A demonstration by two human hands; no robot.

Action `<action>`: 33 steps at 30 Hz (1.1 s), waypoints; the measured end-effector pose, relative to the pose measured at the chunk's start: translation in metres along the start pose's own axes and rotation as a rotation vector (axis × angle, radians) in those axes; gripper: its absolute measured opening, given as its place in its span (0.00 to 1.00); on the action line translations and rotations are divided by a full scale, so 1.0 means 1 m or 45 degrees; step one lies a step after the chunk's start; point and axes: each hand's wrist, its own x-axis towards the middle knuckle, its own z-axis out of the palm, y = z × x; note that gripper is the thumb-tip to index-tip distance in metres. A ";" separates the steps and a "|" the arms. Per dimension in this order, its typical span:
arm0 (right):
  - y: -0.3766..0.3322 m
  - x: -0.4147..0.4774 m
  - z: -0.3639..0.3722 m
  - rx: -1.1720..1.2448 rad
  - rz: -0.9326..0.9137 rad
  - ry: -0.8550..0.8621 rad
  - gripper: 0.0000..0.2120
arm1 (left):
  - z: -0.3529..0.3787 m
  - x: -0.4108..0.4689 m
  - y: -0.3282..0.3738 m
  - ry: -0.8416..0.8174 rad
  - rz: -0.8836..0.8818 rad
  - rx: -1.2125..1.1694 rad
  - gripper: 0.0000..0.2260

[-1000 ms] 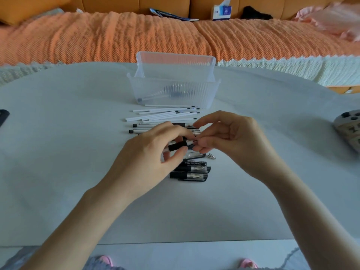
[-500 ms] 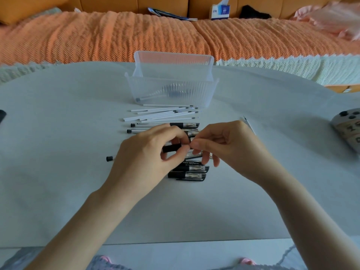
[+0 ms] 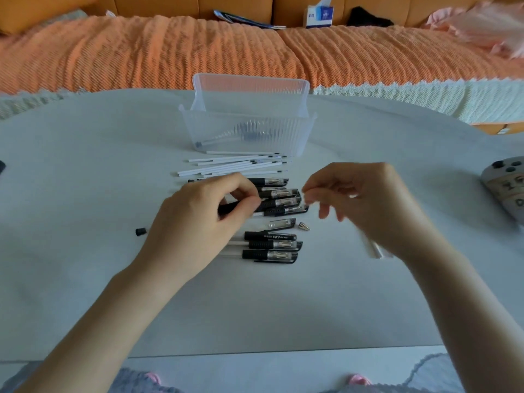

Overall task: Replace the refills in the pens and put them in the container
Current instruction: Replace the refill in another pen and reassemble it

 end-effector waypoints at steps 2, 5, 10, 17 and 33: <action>0.006 0.001 -0.014 -0.147 0.042 0.047 0.05 | -0.003 0.001 -0.002 0.014 -0.005 0.036 0.05; 0.017 0.002 -0.024 -0.468 0.132 0.030 0.06 | -0.002 -0.001 0.002 0.003 0.017 0.071 0.04; 0.027 0.004 -0.024 -0.554 0.261 -0.061 0.10 | 0.002 -0.003 0.004 -0.044 0.061 0.086 0.04; 0.032 0.006 -0.016 -0.664 0.260 -0.168 0.09 | 0.002 -0.004 0.003 -0.050 0.055 0.130 0.03; 0.019 0.000 0.008 -0.537 0.098 -0.282 0.06 | 0.003 -0.003 0.001 -0.080 0.053 0.049 0.04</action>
